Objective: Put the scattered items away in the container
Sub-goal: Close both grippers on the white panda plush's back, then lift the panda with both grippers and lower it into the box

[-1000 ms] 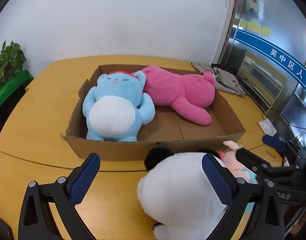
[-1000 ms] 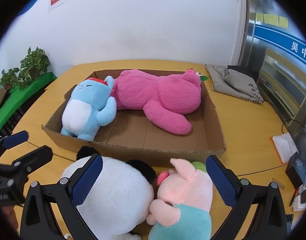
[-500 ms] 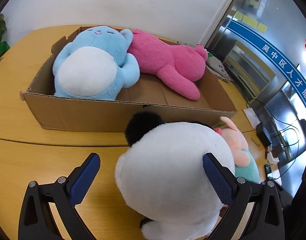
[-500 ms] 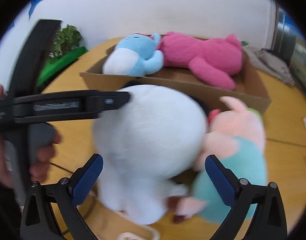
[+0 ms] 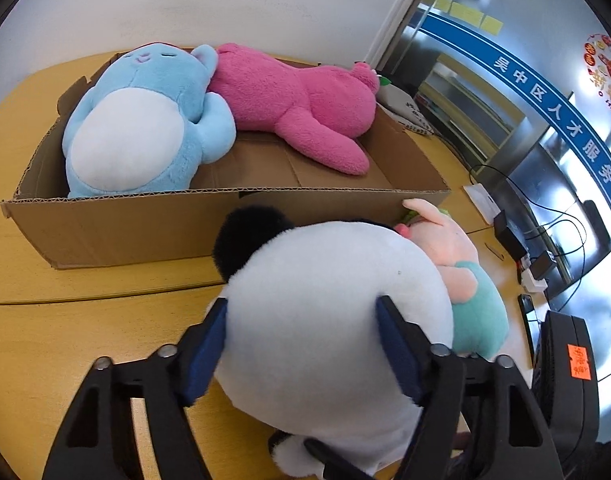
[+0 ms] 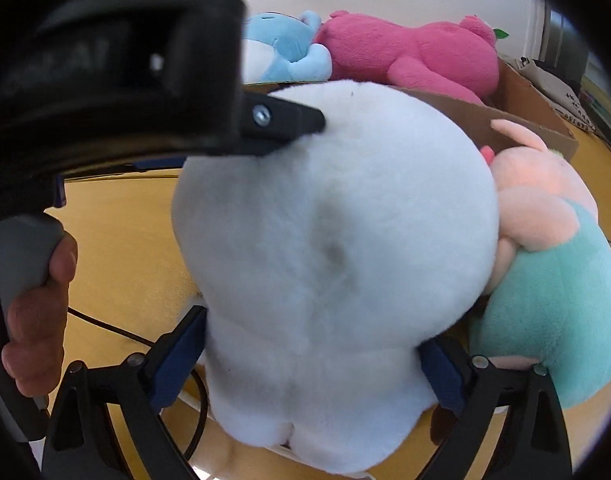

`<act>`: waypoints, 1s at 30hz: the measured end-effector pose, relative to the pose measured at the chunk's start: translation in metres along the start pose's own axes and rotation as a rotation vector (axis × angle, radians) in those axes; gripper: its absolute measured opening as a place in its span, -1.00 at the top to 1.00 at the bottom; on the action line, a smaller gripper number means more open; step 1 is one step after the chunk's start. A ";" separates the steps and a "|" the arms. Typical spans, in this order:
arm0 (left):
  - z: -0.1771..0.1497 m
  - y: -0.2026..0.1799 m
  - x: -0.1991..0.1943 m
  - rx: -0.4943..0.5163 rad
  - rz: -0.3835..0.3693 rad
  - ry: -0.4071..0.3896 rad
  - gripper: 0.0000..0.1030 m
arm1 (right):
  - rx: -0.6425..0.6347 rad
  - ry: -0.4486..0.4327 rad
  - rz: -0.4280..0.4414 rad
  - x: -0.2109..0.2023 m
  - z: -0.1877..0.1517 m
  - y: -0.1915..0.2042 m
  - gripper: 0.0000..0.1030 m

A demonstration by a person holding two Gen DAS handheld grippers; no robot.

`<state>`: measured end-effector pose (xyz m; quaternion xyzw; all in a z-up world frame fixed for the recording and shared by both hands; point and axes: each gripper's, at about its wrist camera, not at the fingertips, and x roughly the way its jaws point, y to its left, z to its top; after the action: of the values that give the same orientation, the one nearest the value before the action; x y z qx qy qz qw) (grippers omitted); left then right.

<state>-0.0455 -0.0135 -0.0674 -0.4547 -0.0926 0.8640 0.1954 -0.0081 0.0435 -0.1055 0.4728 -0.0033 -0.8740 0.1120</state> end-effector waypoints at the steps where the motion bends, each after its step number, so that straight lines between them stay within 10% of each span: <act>1: -0.001 0.000 -0.001 0.005 0.001 -0.001 -0.39 | -0.004 -0.007 -0.002 0.000 0.000 0.000 -0.72; 21: -0.011 -0.006 -0.026 0.022 -0.004 -0.017 -0.01 | -0.008 -0.028 0.078 -0.023 -0.010 0.009 -0.37; 30: 0.031 -0.053 -0.094 0.171 0.000 -0.202 0.02 | -0.011 -0.171 0.107 -0.066 0.020 0.005 -0.35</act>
<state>-0.0099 -0.0050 0.0390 -0.3470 -0.0377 0.9102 0.2230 0.0111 0.0493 -0.0395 0.3948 -0.0334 -0.9040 0.1606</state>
